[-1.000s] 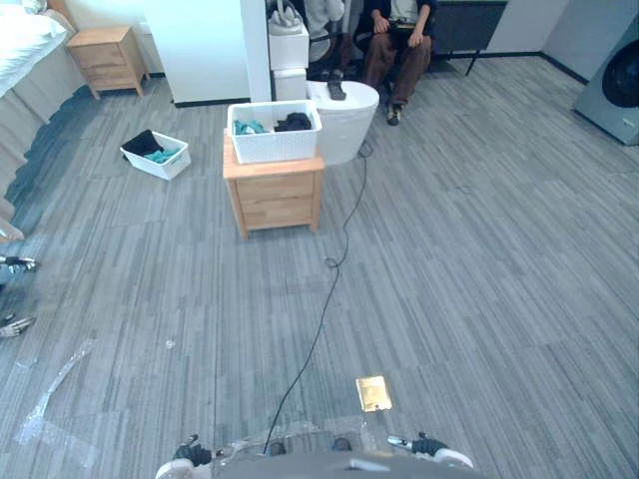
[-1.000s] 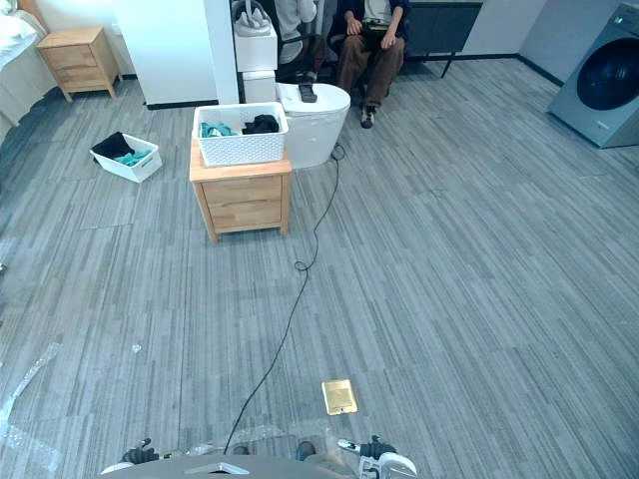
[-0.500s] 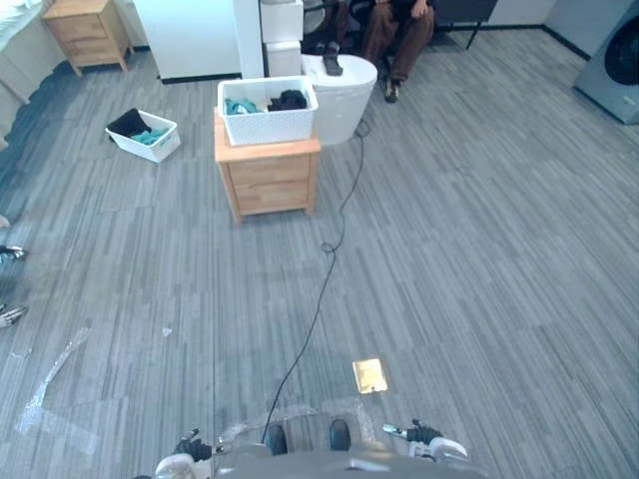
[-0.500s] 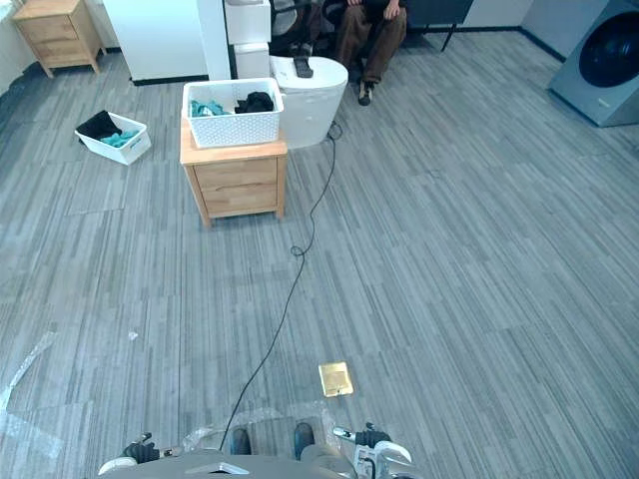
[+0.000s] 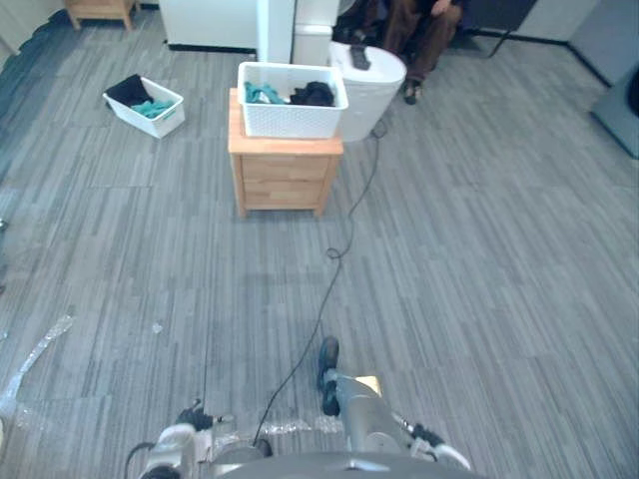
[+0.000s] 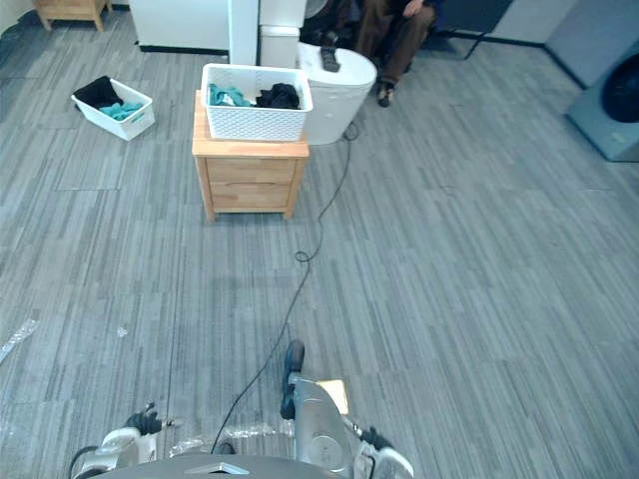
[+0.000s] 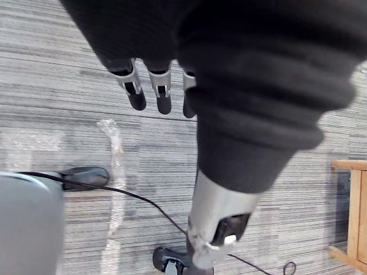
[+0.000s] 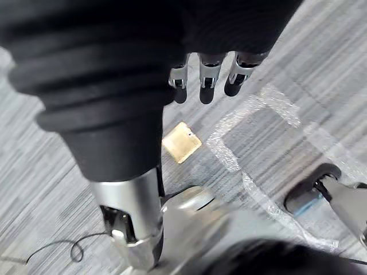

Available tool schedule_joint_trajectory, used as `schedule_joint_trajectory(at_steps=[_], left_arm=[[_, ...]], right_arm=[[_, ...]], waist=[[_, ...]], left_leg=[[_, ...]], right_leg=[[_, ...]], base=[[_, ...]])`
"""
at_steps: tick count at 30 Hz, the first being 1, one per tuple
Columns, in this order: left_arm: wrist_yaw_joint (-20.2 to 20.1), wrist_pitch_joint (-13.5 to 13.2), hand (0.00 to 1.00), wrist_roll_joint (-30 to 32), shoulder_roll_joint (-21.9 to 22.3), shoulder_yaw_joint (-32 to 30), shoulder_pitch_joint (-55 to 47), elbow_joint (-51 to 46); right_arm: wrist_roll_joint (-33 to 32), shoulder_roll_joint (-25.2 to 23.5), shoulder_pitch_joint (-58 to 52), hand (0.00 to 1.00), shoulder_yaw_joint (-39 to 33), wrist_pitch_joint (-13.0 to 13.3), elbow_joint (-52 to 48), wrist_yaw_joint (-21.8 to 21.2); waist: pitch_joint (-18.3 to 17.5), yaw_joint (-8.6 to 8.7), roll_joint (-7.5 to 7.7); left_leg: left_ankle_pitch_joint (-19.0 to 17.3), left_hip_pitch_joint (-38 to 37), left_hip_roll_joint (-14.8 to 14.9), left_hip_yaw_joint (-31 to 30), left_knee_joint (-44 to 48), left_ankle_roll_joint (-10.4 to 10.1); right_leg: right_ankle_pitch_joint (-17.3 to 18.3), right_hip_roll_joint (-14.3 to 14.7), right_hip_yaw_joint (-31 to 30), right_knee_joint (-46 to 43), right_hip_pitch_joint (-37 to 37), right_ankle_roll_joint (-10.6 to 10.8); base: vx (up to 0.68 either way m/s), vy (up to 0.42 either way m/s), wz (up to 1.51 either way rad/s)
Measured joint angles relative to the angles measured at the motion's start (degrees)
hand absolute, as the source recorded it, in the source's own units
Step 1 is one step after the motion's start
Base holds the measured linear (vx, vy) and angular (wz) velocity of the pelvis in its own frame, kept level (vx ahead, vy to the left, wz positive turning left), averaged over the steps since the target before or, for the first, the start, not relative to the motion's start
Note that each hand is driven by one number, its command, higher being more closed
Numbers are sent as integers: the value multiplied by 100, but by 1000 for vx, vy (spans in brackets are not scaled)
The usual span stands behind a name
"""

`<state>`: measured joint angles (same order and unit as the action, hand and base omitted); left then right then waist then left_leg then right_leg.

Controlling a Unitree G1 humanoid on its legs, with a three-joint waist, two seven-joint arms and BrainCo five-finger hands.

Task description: Pick up the laundry basket with both hands and put the clothes into the washing machine.

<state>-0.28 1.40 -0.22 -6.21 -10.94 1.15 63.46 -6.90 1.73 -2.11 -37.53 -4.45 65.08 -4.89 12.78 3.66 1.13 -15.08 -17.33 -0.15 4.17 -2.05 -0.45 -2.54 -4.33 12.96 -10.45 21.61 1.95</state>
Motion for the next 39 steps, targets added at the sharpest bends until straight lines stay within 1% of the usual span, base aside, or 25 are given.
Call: schedule_joint_trajectory(at_steps=[1, 2, 3, 4, 5, 7, 9, 12, 13, 14, 15, 16, 17, 18, 20, 22, 24, 27, 28, 29, 30, 32, 35, 37, 39], left_arm=[[-25, -3, 0, 68, 93, -167, -136, 7], [-21, 7, 0, 88, 78, -394, -159, -12], [-18, 26, 0, 87, 149, -478, -167, -103], [-22, 32, 0, 23, 304, -719, -259, -362], [-16, 31, 0, -37, 388, -823, -277, -502], [-13, 29, 0, -92, 396, -837, -261, -640], [16, -49, 0, -199, 297, -655, -262, -793], [78, -160, 0, -371, 282, -458, -259, -936], [120, -162, 0, -422, 306, -398, -281, -930], [149, -161, 0, -451, 350, -273, -388, -853], [145, -176, 0, -481, 336, -180, -484, -762], [147, -176, 0, -488, 255, -221, -464, -695], [197, -166, 0, -485, 41, -91, -471, -553], [229, -169, 0, -497, -137, 102, -450, -481], [261, -137, 0, -529, -294, 366, -406, -379], [265, -141, 0, -650, -297, 553, -397, -512], [268, -177, 0, -704, -275, 629, -336, -820], [378, -231, 0, -946, -222, 644, -210, -1192], [402, -263, 0, -1049, -275, 631, -256, -1352], [476, -288, 0, -1105, -299, 610, -298, -1532], [506, -303, 0, -1108, -300, 591, -368, -1625], [602, -362, 0, -1136, -426, 415, -629, -1963], [653, -411, 0, -1312, -112, 363, -709, -2335], [661, -420, 0, -1323, -105, 197, -707, -2595], [731, -447, 0, -1325, -148, -100, -710, -3048]], right_arm=[[42, -26, -167, 0, -221, -68, -101, 3], [63, -90, -199, 0, -373, -94, -126, 1], [60, -74, -193, 0, -442, -88, -180, 3], [61, -73, -188, 0, -340, -82, -414, 15], [60, -4, -56, 0, -165, -62, -604, 28], [54, 72, 210, 0, 216, -38, -721, 38], [31, 7, 472, 0, 777, 26, -815, 59], [-3, -70, 870, 0, 1369, 90, -1059, 196], [-7, -101, 942, 0, 1435, 150, -1100, 195], [-6, -76, 927, 0, 1470, 194, -1151, 199], [-5, -34, 842, 0, 1640, 191, -1182, 234], [3, -96, 802, 0, 1735, 186, -1180, 250], [3, -149, 661, 0, 1854, 183, -1212, 257], [-2, -172, 517, 0, 1959, 223, -1217, 290], [-15, -163, 366, 0, 2190, 230, -1226, 298], [-36, -151, 215, 0, 2648, 232, -1365, 290], [-36, -165, 192, 0, 2844, 280, -1629, 268], [-43, -170, 273, 0, 2837, 292, -1892, 293], [-43, -182, 228, 0, 2843, 299, -2076, 296], [-37, -163, 169, 0, 2842, 305, -2274, 313], [-26, -149, 105, 0, 2842, 301, -2358, 323], [62, -63, -141, 0, 2902, 295, -2801, 424], [139, 552, -96, 0, 2912, 310, -3670, 459], [233, 786, -54, 0, 2805, 320, -4012, 498], [233, 944, -43, 0, 2699, 360, -4607, 529]], waist=[[-52, 38, -134], [-23, 18, -86], [-21, 5, -208], [26, -110, -317], [146, -308, -442], [238, -393, -390], [278, -509, -218], [153, -725, -194], [108, -761, -210], [-1, -778, -372], [-66, -823, -432], [-81, -810, -243], [-212, -659, 70], [-208, -586, 262], [-131, -442, 339], [-122, -380, 302], [-90, -348, 228], [-1, -390, 69], [-23, -422, 106], [-46, -422, 157], [-64, -421, 185], [-209, -430, 411], [-140, -318, -271], [-182, -273, -446], [-168, -272, -424]], left_leg=[[-360, 67, 281, 40, 769, -484], [-489, 740, 486, 156, 2542, -700], [-301, 1127, 696, 216, 3613, -752], [724, 1877, 1095, 206, 5373, -710], [1117, 2402, 1347, 242, 6586, -734], [1000, 2809, 1395, 326, 7320, -578], [724, 3307, 1440, 590, 7117, -445], [583, 3813, 1372, 1021, 4450, -394], [767, 3715, 1198, 947, 3055, -527], [1158, 3559, 1009, 653, 1858, -552], [1822, 3463, 750, 237, 1887, -114], [1648, 3408, 636, 306, 2028, -35], [1584, 3229, 431, 385, 1868, 70], [1517, 2906, 263, 418, 1664, 124], [1369, 2485, 161, 413, 1550, 201], [1322, 1896, 165, 421, 1320, 228], [1315, 1583, 217, 416, 1011, 216], [1112, 1423, 492, 380, 874, -13], [1021, 1460, 533, 405, 887, -123], [907, 1499, 563, 386, 917, -226], [875, 1473, 564, 360, 909, -279], [719, 1426, 547, 292, 917, -606], [915, 1593, 1136, 88, 710, -921], [1165, 1601, 1307, 39, 472, -1048], [1345, 1637, 1384, 44, 359, -1041]], right_leg=[[147, 210, 91, -236, -213, -360], [-44, 301, 60, -307, -462, -422], [88, 405, 164, -317, -604, -455], [248, 602, 188, -297, -945, -471], [430, 770, 23, -274, -1321, -441], [630, 797, -226, -145, -1908, -415], [654, 692, -510, 228, -2695, -422], [896, 399, -770, 569, -3238, -225], [1098, 314, -789, 578, -3338, 34], [1419, 334, -931, 529, -3458, 134], [1831, 321, -1168, 210, -3531, 201], [1970, 163, -1280, -52, -3531, 235], [1989, -67, -1346, -1070, -3079, 258], [1730, -196, -1481, -2566, -2436, 497], [1460, -237, -1538, -4144, -1869, 740], [1502, -285, -1266, -5007, -1307, 608], [1583, -514, -890, -4565, -915, 467], [1355, -765, -638, -2135, -768, 500], [955, -766, -780, -1099, -814, 584], [583, -824, -949, -691, -815, 684], [499, -852, -942, -618, -837, 684], [243, -853, -897, -198, -1103, 466], [286, -357, -393, -195, -978, 372], [340, -212, -214, -196, -961, 283], [379, -150, -71, -201, -968, 219]], base=[[789, -256, 81], [921, -371, 69], [729, -336, 33], [867, -344, -33], [744, -221, -56], [633, -141, -61], [711, -90, -57], [569, 58, -76], [560, 173, -84], [716, 315, -114], [618, 334, -104], [629, 354, -55], [576, 284, -7], [545, 258, 15], [464, 183, 18], [429, 134, 13], [241, 32, 9], [226, -72, 0], [150, -192, 3], [159, -234, 5], [200, -332, 12], [285, -430, 10], [250, -332, 24], [197, -242, 25], [126, -188, 29]])
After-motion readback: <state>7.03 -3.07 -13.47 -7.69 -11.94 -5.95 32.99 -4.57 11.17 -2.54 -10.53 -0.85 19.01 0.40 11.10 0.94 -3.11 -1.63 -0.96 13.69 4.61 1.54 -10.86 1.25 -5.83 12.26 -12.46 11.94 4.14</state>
